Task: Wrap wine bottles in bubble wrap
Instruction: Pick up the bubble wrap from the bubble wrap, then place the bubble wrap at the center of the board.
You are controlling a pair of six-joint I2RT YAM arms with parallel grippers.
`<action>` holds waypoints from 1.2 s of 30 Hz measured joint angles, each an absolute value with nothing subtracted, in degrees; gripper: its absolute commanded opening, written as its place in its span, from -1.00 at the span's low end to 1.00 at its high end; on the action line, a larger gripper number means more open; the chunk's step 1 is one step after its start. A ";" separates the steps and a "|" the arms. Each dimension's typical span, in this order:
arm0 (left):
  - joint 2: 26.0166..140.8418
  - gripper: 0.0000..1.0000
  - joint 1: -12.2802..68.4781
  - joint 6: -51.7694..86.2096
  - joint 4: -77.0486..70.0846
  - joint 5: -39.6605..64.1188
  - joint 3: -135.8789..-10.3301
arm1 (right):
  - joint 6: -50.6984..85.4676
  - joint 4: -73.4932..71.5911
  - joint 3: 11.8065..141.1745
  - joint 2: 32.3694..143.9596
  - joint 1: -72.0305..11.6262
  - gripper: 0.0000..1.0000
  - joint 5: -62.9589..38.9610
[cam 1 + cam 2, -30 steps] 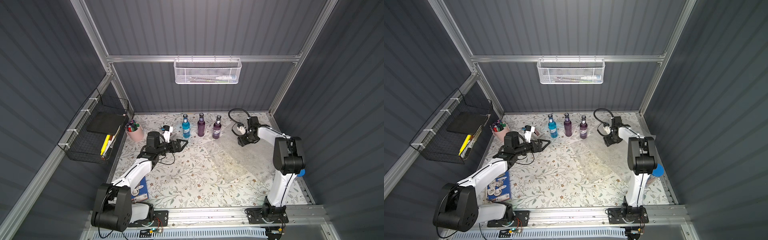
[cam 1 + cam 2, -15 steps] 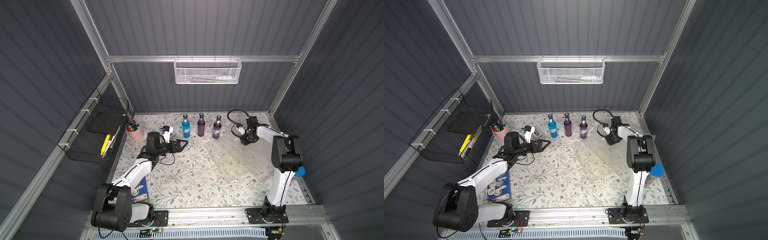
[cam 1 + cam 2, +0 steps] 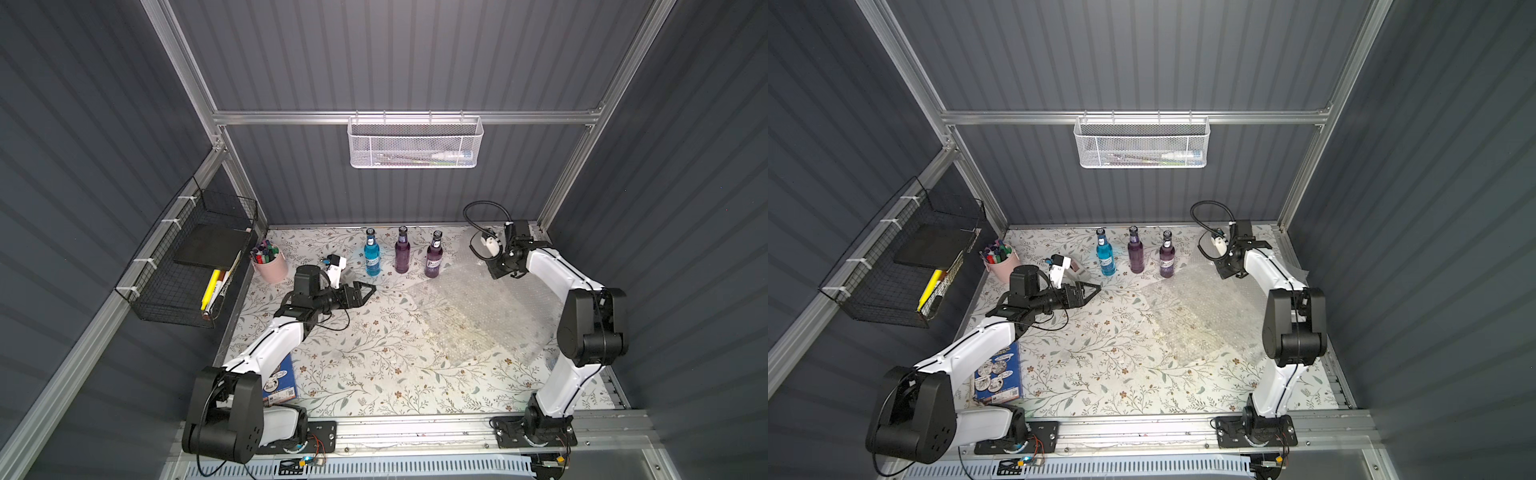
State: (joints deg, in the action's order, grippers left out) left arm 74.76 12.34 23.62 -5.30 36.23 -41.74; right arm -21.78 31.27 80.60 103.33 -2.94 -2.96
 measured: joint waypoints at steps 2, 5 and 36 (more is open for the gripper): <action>74.72 0.99 12.34 23.55 -3.99 36.03 -42.13 | -19.97 32.10 79.59 100.73 -3.09 -0.94 -4.58; 73.97 0.99 12.34 23.11 -0.45 35.29 -43.33 | -15.70 35.73 78.39 96.33 -3.90 -1.00 -6.52; 65.69 0.99 7.05 18.22 29.19 18.79 -57.78 | 47.00 30.35 80.82 100.51 -53.08 -0.90 -19.77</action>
